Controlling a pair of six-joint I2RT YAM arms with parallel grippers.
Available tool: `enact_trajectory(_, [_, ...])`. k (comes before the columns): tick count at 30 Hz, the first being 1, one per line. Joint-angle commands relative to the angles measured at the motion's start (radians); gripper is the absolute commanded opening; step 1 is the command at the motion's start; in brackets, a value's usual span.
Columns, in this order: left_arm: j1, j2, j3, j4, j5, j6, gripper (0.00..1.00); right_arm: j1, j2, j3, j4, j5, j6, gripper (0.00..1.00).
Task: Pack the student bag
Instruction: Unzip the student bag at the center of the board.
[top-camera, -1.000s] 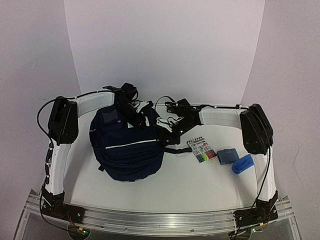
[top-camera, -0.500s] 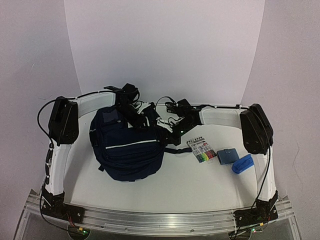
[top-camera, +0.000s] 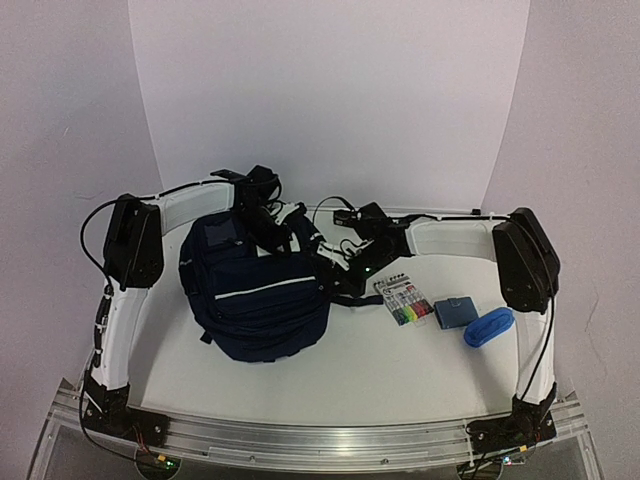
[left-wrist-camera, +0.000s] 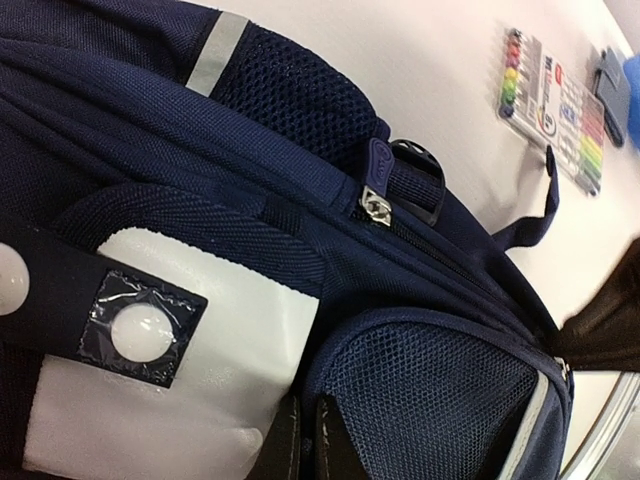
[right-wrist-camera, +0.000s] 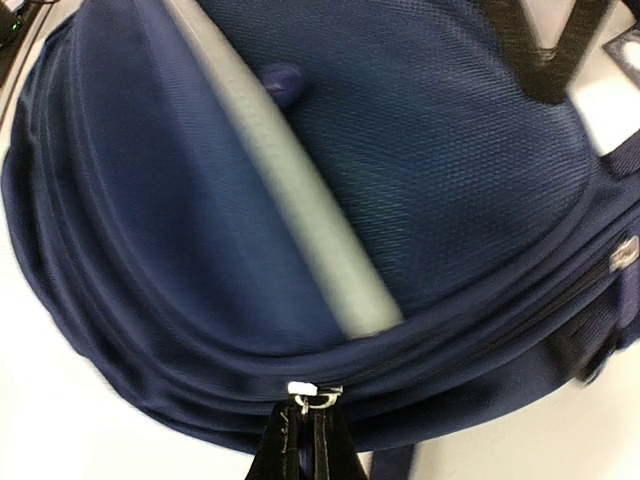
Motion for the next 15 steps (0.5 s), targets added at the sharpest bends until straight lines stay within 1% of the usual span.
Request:
enact_trajectory(1, [0.055, 0.057, 0.073, -0.019, -0.204, -0.14, 0.0, 0.038, -0.136, -0.11, -0.042, 0.022, 0.082, 0.0])
enact_trajectory(3, [0.06, 0.07, 0.092, -0.023, -0.219, -0.167, 0.0, 0.06, -0.162, -0.147, -0.012, 0.033, 0.132, 0.0])
enact_trajectory(6, [0.062, 0.09, 0.117, -0.03, -0.221, -0.239, 0.0, 0.097, -0.181, -0.181, 0.07, 0.057, 0.258, 0.0])
enact_trajectory(11, [0.064, 0.112, 0.134, -0.021, -0.217, -0.326, 0.0, 0.153, -0.154, -0.171, 0.2, 0.097, 0.504, 0.0])
enact_trajectory(15, [0.065, 0.133, 0.17, -0.042, -0.238, -0.36, 0.0, 0.189, -0.151, -0.189, 0.271, 0.131, 0.63, 0.0])
